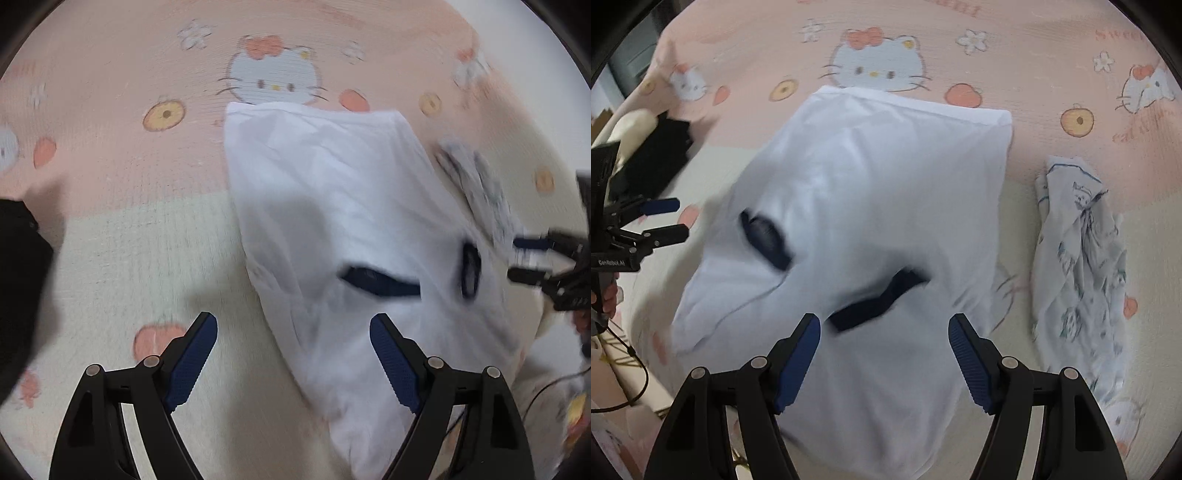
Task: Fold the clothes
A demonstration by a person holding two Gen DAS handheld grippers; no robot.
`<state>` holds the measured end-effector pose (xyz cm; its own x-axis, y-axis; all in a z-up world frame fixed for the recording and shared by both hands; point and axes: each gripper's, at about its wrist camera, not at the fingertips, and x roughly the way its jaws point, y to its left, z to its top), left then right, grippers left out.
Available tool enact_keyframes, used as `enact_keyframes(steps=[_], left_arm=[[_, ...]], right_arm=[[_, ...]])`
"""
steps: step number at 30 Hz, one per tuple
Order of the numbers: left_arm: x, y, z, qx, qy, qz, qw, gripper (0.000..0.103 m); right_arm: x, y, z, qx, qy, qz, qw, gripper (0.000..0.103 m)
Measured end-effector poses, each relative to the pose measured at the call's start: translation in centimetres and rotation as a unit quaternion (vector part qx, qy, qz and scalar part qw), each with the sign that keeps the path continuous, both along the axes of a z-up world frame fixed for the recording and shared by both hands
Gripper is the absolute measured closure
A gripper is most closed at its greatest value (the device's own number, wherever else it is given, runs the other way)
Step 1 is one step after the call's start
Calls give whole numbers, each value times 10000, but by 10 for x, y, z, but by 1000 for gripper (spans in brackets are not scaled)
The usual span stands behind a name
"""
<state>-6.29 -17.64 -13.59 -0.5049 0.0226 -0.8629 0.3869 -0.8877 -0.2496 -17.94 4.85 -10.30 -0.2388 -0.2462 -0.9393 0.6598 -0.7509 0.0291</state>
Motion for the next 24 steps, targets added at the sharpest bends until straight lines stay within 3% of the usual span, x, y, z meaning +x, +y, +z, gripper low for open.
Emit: enact_keyframes(steps=[5,11,14,16,19,24], left_arm=[[-20,-29,-21,829,73,550,9950,19],[-38,-38,-48,1148,-179,906,9891,19],[-45,-31,-48,970,-306,788,9917,18],[-50,-24,-49,878,-411,685,9929,11],[-55,-23,-50,1074,-432,800,9901,1],[-57,-35,-52,1456,-476,1356,9789,0]], right_arm=[[-50,3,-15,25,-290,-277,9992,32],[-109,13,-48,-170,-1007,-927,9904,32],[-129,22,-60,-387,-1368,-1248,9819,32],[-136,26,-66,-478,-1476,-1362,9784,32],[-142,31,-76,-584,-1650,-1498,9731,32],[-148,33,-82,-848,-1704,-1540,9696,30]])
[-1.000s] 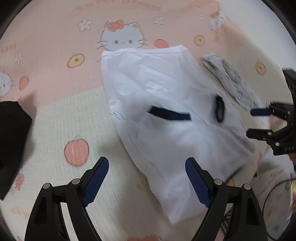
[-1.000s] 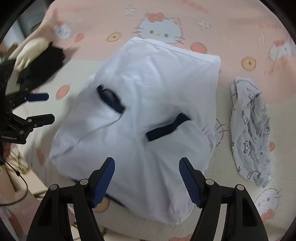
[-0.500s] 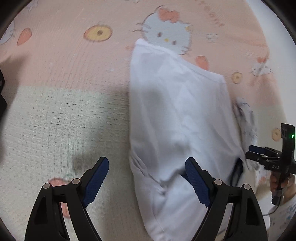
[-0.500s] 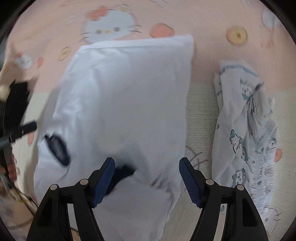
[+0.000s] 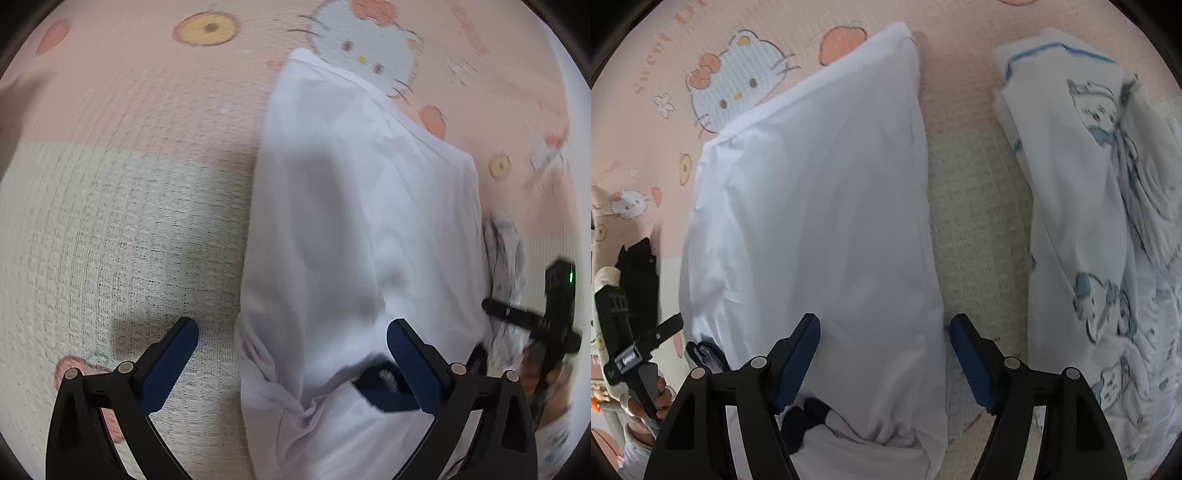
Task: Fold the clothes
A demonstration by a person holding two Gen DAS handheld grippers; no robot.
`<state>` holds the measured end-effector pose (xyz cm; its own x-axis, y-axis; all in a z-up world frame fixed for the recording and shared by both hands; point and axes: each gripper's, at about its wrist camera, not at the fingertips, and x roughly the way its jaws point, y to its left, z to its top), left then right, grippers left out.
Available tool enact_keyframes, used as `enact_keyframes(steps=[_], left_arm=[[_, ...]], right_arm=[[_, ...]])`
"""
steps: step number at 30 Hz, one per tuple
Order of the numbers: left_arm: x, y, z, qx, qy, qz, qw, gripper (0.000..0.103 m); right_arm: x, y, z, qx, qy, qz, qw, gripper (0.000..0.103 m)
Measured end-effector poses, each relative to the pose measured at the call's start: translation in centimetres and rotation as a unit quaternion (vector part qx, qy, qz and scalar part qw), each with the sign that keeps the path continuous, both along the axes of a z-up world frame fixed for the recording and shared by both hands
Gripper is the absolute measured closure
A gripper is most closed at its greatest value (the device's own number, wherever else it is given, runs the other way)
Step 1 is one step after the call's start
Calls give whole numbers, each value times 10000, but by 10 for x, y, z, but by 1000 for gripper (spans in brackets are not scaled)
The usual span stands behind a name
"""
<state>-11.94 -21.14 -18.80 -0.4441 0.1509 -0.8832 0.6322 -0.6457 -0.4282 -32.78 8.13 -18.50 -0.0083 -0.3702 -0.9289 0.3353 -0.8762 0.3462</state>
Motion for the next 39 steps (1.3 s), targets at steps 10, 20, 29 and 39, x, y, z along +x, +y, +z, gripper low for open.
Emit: enact_keyframes(steps=[10,20,29,39], left_arm=[[-11,35,7,-1887,-895,-228,9777,46],[4,20,13,-2089,-1087,-297,9714,61],[12,19,19,-2198,-1229,-322,9672,61],[56,-10,69,-449,789,353,9952,20]], right_arm=[[22,-39,1,1128,1346,834,9809,77],[20,-26,-1,1522,1491,332,9765,98],[25,-37,-9,2672,1953,486,9424,98],[44,8,41,1072,2147,-73,9707,47]])
